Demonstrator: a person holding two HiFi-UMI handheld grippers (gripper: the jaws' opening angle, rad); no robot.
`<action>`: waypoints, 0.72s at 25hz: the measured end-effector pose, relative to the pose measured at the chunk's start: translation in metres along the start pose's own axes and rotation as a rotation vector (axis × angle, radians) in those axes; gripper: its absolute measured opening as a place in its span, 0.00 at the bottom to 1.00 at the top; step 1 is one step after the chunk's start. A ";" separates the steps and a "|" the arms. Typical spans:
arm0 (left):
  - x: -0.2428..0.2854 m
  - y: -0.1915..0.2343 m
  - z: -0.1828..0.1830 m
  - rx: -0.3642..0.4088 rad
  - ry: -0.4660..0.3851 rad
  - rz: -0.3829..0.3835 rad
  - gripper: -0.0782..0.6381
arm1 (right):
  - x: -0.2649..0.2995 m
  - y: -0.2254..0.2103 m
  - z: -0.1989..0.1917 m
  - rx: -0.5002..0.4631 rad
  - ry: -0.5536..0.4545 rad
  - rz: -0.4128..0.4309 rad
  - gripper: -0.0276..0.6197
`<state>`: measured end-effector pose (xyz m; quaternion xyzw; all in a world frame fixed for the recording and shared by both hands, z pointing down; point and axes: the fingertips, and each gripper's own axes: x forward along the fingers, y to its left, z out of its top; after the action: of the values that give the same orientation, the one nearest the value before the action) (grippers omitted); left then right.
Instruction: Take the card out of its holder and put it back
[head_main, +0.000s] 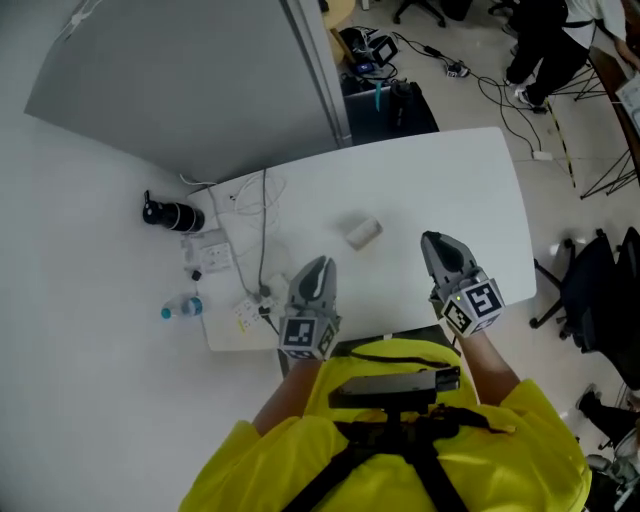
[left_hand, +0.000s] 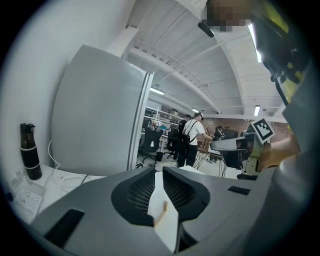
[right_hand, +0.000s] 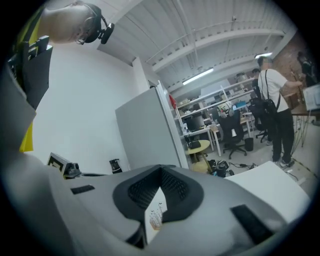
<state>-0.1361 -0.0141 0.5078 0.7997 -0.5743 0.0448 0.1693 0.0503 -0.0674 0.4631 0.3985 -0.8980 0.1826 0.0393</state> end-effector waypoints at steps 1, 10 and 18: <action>-0.003 -0.003 0.001 0.001 0.001 0.002 0.17 | -0.003 0.000 0.003 -0.005 -0.004 -0.010 0.05; -0.025 -0.007 0.036 0.043 -0.041 0.003 0.17 | -0.028 -0.006 0.023 -0.016 -0.030 -0.056 0.05; -0.020 -0.013 0.036 0.025 -0.042 -0.026 0.23 | -0.035 -0.006 0.026 -0.036 -0.031 -0.046 0.05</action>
<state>-0.1349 -0.0034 0.4657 0.8099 -0.5667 0.0331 0.1479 0.0803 -0.0557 0.4328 0.4212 -0.8922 0.1590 0.0367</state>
